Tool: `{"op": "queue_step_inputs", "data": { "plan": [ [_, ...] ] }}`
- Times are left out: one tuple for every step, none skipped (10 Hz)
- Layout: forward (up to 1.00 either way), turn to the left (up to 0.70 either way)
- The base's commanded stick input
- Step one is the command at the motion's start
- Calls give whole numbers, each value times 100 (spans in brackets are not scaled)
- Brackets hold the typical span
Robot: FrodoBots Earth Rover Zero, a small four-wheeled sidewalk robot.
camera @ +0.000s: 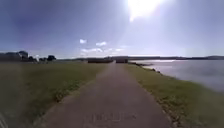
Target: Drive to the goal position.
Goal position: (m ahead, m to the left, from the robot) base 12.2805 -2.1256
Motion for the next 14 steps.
{"op": "queue_step_inputs", "data": {
  "plan": [
    [85, 0],
    [85, 0],
    [85, 0],
    [85, 0],
    [85, 0],
    [85, 0],
    [85, 0],
    [85, 0],
    [85, 0],
    [85, 0],
    [85, 0],
    [85, 0],
    [85, -4],
    [85, -22]
  ]
}}
